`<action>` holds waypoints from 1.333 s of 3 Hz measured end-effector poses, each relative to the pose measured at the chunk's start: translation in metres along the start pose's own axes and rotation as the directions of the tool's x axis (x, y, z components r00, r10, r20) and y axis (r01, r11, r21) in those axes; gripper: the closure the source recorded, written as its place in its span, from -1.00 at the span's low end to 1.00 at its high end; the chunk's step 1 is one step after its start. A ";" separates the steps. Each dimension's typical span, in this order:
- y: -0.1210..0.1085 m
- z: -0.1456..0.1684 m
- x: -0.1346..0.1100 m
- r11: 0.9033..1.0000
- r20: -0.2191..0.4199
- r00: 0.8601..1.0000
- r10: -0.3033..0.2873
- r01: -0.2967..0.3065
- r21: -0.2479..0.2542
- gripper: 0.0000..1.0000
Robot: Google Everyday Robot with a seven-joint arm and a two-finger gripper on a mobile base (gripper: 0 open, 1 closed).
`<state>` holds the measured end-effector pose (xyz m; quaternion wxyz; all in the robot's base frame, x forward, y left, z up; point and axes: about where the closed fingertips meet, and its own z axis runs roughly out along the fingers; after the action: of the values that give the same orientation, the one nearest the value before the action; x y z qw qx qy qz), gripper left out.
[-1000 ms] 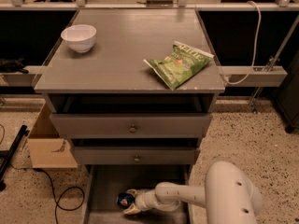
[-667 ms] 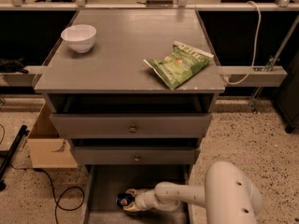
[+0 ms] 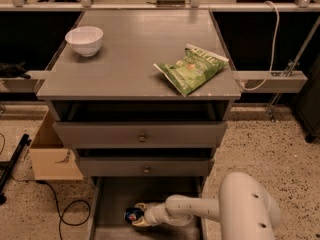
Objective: Pick pepsi can from bottom drawer and place on counter
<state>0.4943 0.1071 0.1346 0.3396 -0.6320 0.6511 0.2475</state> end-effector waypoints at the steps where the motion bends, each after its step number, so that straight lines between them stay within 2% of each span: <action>1: 0.004 -0.025 0.006 0.999 0.007 1.000 0.008 -0.009 0.053 1.00; 3: 0.016 -0.096 0.017 0.982 -0.001 1.000 0.025 -0.025 0.189 1.00; 4: 0.019 -0.131 0.002 0.973 -0.066 0.998 -0.001 0.016 0.229 1.00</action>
Offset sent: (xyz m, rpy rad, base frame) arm -0.0342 -0.1054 0.0549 0.0294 -0.1328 -0.2053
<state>0.4584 0.0089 0.2158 0.3899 -0.5993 0.6832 0.1485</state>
